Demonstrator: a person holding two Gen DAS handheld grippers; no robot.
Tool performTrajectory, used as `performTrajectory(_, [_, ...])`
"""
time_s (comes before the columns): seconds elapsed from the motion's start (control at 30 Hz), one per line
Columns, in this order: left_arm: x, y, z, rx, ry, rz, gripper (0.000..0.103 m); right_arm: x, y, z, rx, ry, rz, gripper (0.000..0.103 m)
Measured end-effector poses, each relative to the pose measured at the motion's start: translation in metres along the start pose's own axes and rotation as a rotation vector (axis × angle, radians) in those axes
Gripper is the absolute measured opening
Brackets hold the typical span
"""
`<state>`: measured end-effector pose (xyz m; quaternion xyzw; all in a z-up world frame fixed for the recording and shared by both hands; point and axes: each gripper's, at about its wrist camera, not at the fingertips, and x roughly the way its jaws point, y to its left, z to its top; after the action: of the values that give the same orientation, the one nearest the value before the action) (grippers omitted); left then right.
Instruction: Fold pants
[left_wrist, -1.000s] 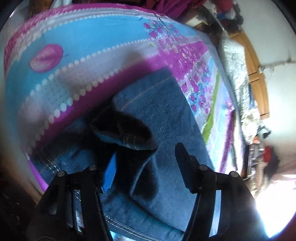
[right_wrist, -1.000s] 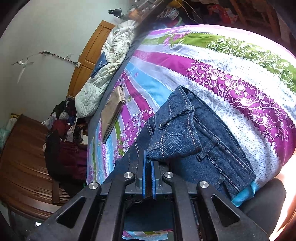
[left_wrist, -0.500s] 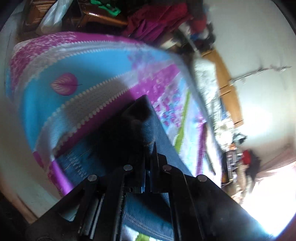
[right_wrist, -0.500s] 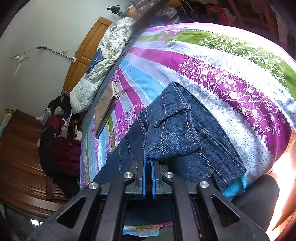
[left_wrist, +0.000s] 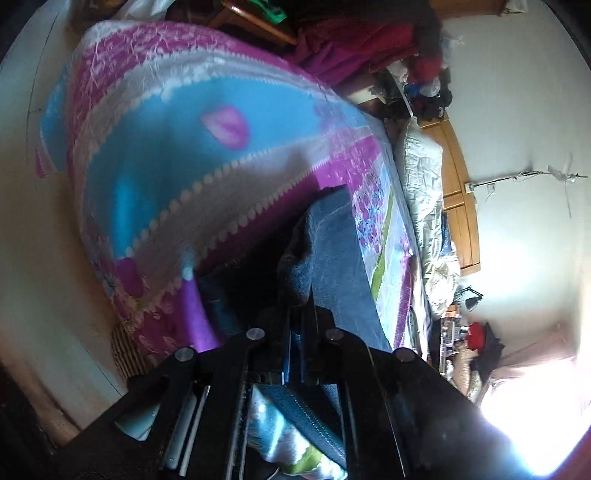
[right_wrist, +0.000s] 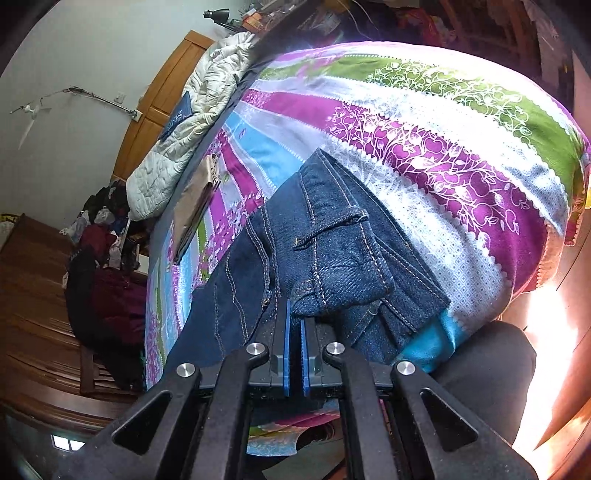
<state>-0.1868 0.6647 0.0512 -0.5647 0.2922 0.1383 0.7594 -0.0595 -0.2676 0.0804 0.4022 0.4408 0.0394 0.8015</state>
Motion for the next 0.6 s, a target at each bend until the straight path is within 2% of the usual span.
performTrajectory(0.1, [0.016,0.019,0.001,-0.033,0.029,0.057,0.005,-0.002,-0.015,-0.007,0.022,0.031,-0.03,0.006])
performTrajectory(0.23, [0.02,0.029,0.0,-0.065,0.026,0.039,0.005,0.003,-0.03,-0.017,0.045,0.064,-0.062,0.006])
performTrajectory(0.33, [0.018,0.03,0.001,-0.056,0.04,0.038,0.007,0.009,-0.031,-0.017,-0.006,0.065,-0.092,0.006])
performTrajectory(0.4, [0.015,0.032,0.001,-0.049,0.049,0.029,0.008,0.019,-0.038,-0.019,-0.026,0.098,-0.144,0.011])
performTrajectory(0.43, [0.012,0.032,0.001,-0.052,0.047,0.024,0.012,0.02,-0.046,-0.02,0.0,0.1,-0.158,0.018])
performTrajectory(0.47, [0.006,0.033,0.001,-0.048,0.03,0.039,0.013,0.015,-0.055,-0.02,0.041,0.086,-0.161,0.03])
performTrajectory(0.5, [-0.001,0.033,0.0,-0.042,0.011,0.042,0.015,0.006,-0.064,-0.02,0.072,0.055,-0.19,0.034])
performTrajectory(0.57, [-0.021,0.036,0.0,-0.032,-0.059,0.092,0.03,-0.019,-0.085,-0.014,0.131,-0.031,-0.262,0.035])
performTrajectory(0.6, [-0.031,0.036,0.001,-0.022,-0.096,0.12,0.034,-0.031,-0.089,-0.01,0.135,-0.068,-0.297,0.037])
